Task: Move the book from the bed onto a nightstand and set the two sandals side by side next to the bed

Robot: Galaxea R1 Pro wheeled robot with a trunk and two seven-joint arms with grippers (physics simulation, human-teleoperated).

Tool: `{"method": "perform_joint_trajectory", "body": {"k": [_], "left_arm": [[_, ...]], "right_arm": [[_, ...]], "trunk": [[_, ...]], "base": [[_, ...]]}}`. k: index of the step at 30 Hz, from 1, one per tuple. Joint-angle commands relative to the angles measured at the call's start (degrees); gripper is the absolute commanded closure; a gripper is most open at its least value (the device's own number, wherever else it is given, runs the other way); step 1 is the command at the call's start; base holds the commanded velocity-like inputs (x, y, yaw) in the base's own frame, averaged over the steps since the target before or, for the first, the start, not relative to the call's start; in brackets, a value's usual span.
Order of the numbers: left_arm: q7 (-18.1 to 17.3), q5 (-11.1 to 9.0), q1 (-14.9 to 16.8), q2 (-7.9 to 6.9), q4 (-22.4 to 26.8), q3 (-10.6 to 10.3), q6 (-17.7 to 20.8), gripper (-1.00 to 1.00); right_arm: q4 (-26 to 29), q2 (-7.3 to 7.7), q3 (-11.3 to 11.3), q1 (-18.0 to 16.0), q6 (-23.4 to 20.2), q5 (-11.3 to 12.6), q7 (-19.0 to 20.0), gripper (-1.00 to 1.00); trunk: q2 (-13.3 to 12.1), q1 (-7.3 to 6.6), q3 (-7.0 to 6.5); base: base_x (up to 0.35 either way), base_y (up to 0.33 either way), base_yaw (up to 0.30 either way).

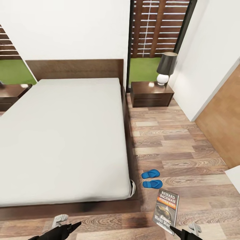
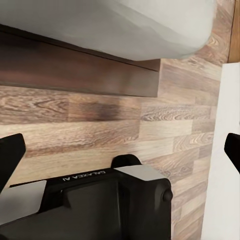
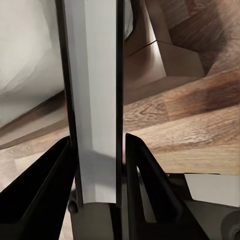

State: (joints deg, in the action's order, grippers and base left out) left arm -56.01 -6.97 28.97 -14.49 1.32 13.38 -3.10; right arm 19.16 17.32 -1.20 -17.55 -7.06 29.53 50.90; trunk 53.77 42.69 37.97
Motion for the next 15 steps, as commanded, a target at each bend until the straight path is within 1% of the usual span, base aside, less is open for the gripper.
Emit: {"method": "perform_joint_trajectory", "body": {"k": [1, 15], "left_arm": [[-0.1, -0.5, 0.0, -0.02, -0.1, -0.5, -0.3, -1.00], [0.0, -0.5, 0.0, -0.02, -0.1, -0.5, -0.3, -1.00]], "right_arm": [[0.0, 0.00, -0.1, 0.0, -0.6, 0.4, 0.2, 1.00], [0.0, 0.02, -0.1, 0.0, -0.6, 0.4, 0.2, 1.00]], "trunk": [[0.0, 0.01, -0.05], [0.0, 0.01, -1.37]], "base": [[0.000, 0.000, 0.000], [0.000, 0.000, 0.000]]}}
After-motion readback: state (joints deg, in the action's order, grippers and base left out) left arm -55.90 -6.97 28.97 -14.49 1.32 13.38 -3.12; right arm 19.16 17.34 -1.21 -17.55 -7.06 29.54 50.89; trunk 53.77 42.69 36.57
